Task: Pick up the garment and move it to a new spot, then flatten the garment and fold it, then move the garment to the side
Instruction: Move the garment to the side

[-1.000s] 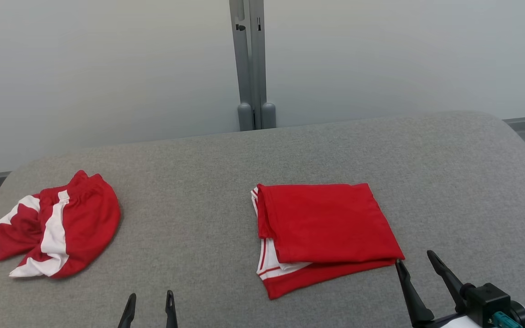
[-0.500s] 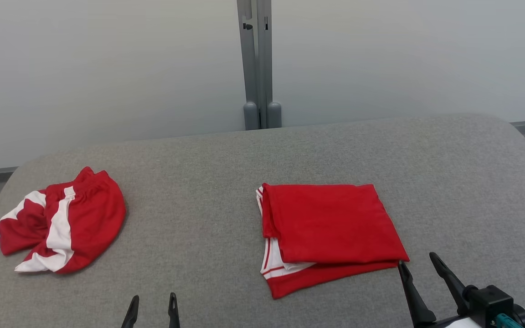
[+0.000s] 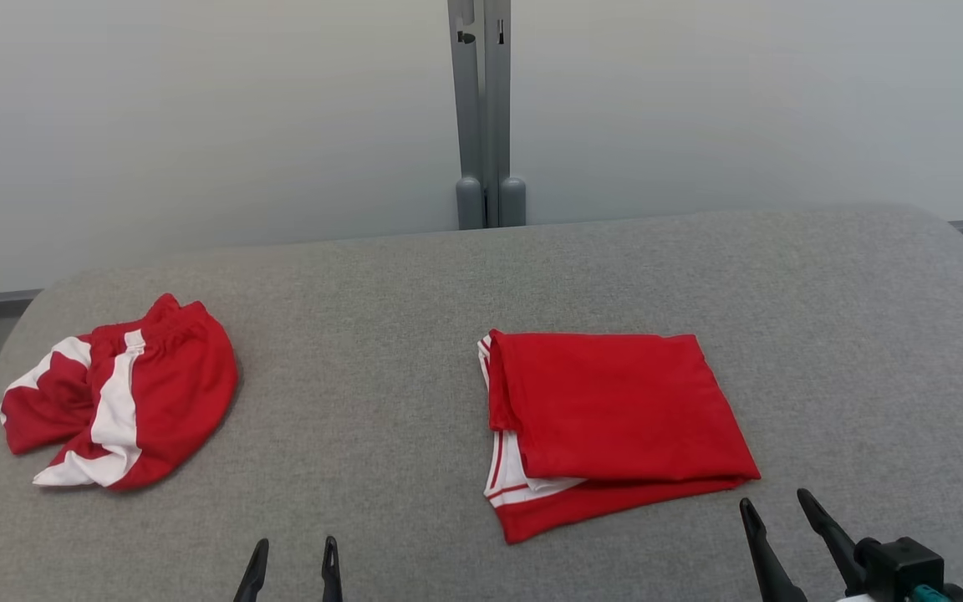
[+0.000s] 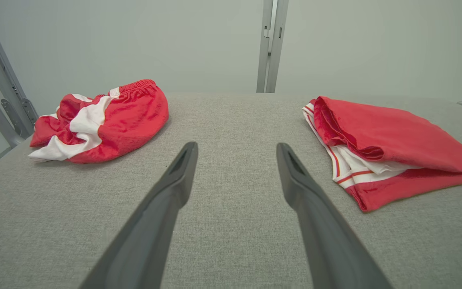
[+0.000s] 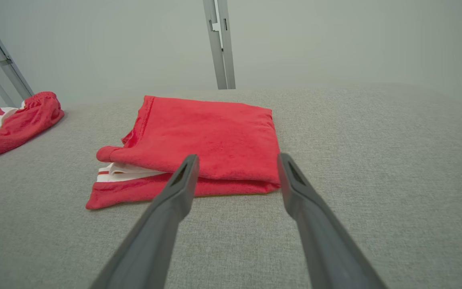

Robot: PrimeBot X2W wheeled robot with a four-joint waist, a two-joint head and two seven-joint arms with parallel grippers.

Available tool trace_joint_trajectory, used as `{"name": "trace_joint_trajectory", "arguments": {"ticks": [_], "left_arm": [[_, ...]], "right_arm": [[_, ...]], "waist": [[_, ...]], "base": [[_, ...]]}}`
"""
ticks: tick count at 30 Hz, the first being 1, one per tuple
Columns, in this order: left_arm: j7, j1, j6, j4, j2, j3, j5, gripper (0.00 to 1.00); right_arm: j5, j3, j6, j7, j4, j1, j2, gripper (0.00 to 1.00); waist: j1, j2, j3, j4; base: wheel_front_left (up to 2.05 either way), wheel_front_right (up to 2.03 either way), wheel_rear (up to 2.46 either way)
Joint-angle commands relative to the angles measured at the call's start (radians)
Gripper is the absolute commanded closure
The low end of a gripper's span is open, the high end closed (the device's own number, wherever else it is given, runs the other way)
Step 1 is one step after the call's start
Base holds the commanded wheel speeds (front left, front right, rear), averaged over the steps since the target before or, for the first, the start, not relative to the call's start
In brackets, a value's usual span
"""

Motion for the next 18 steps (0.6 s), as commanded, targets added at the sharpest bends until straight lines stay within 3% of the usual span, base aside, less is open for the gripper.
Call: {"name": "trace_joint_trajectory", "arguments": {"ticks": [1,8,13,18], "left_arm": [[-0.001,-0.001,-0.002,-0.002,0.002,-0.001,0.012,0.00],[-0.001,-0.043,-0.016,-0.012,0.002,-0.014,0.019,0.00],[0.000,-0.078,-0.018,-0.027,0.002,-0.040,0.021,0.00],[0.000,-0.139,-0.023,-0.044,0.002,-0.071,0.018,0.00]], "right_arm": [[0.010,0.005,0.000,-0.003,0.007,-0.022,-0.012,0.00],[0.127,0.036,0.000,-0.003,0.056,-0.137,-0.077,0.00],[0.267,0.122,0.000,-0.002,0.144,-0.271,-0.174,0.00],[0.409,0.218,0.000,0.072,0.243,-0.417,-0.279,0.00]], "waist": [[0.0000,0.0000,0.013,0.005],[0.0000,0.0000,0.079,0.021],[0.0000,0.0000,0.145,0.040],[0.0000,0.0000,0.230,0.074]], "base": [[0.00,0.00,0.00],[0.00,0.00,0.00],[0.00,0.00,0.00],[0.00,0.00,0.00]]}}
